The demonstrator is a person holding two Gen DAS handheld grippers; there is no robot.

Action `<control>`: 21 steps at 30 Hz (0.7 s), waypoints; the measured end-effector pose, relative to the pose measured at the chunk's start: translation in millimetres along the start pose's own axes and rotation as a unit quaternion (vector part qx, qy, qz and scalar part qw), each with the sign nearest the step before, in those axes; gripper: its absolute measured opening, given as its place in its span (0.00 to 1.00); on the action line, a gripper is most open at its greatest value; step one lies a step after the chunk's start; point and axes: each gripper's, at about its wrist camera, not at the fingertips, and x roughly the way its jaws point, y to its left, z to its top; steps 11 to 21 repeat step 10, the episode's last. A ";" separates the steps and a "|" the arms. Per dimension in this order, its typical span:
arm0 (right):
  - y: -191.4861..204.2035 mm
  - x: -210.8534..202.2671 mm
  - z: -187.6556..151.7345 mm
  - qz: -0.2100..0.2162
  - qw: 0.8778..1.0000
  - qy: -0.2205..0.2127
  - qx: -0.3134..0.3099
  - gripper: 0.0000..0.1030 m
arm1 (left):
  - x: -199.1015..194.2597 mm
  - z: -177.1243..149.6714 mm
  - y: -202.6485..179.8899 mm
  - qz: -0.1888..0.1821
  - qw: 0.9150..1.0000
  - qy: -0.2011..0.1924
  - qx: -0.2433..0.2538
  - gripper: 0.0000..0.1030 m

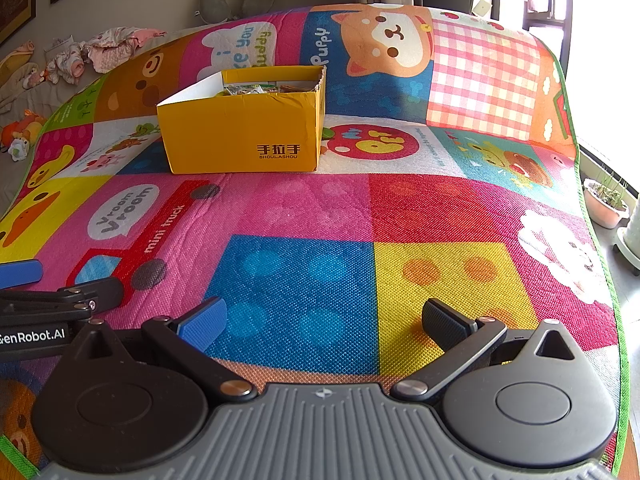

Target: Organize objects

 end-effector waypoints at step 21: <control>0.0 0.0 0.0 0.000 1.000 0.000 0.000 1.00 | 0.7 1.2 -2.7 -0.007 1.000 0.000 0.008 0.98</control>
